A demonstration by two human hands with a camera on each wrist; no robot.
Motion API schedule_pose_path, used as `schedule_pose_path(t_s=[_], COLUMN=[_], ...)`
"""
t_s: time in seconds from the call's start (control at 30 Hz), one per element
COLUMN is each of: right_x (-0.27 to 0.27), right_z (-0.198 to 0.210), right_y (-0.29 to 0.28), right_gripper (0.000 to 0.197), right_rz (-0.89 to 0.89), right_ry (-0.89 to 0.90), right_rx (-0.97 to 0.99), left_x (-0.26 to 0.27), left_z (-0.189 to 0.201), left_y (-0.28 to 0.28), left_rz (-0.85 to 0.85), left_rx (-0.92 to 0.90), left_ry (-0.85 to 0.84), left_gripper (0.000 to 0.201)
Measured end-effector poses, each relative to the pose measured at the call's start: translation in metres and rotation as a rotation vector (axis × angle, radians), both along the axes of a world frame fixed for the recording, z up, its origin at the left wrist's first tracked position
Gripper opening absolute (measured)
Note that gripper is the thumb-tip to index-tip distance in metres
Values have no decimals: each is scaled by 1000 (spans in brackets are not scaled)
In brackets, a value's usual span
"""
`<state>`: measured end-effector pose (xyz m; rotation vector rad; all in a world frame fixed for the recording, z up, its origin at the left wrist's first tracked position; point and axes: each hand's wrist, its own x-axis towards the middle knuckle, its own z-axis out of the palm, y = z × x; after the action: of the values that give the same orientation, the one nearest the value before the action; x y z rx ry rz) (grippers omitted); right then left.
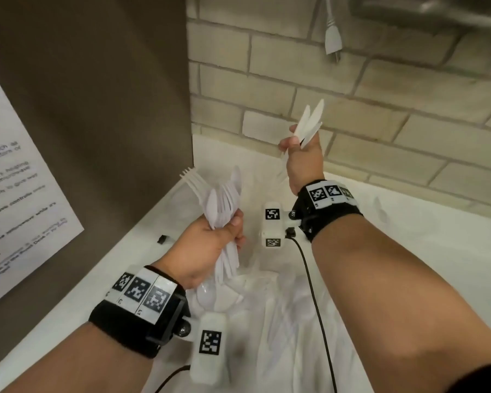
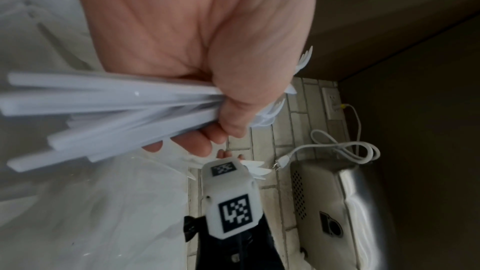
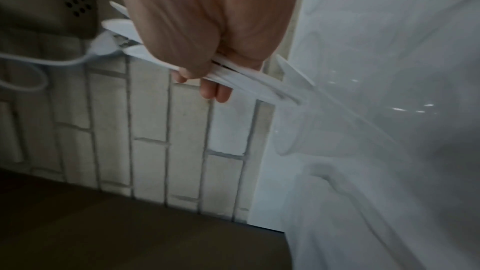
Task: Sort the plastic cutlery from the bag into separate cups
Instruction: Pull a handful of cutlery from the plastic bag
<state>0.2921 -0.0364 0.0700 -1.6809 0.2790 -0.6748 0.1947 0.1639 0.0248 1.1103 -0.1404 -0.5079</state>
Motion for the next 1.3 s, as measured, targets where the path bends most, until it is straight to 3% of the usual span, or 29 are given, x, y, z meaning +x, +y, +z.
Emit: schedule_pose_path(t_s=[0.1, 0.27, 0.53, 0.67, 0.77, 0.9, 0.97, 1.2, 1.3], right_x=[3, -3, -42, -98, -141, -166, -170, -177, -181], right_z=[-10, -3, 24, 42, 44, 35, 31, 28, 26], right_y=[-6, -11, -14, 8, 30, 43, 44, 41, 44], right_gripper=[30, 59, 49, 25, 14, 44, 53, 32, 44], right_rz=[9, 58, 94, 197, 339, 352, 340, 383, 391], right_ry=[130, 184, 101, -12, 53, 236, 275, 274, 288], right_rx=[73, 49, 24, 21, -107, -323, -364, -247, -253], left_x=[0, -5, -17, -23, -27, -32, -36, -43, -44], left_z=[-2, -4, 5, 7, 6, 3, 5, 9, 8], left_y=[-2, -8, -14, -14, -18, -25, -28, -28, -29], left_rz=[-30, -46, -112, -128, -156, -143, -158, -231, -195], left_rx=[-62, -73, -107, -113, -99, 28, 52, 5, 29], left_ry=[29, 19, 39, 28, 8, -71, -106, -172, -171], left_gripper=[10, 10, 9, 7, 8, 17, 12, 18, 11])
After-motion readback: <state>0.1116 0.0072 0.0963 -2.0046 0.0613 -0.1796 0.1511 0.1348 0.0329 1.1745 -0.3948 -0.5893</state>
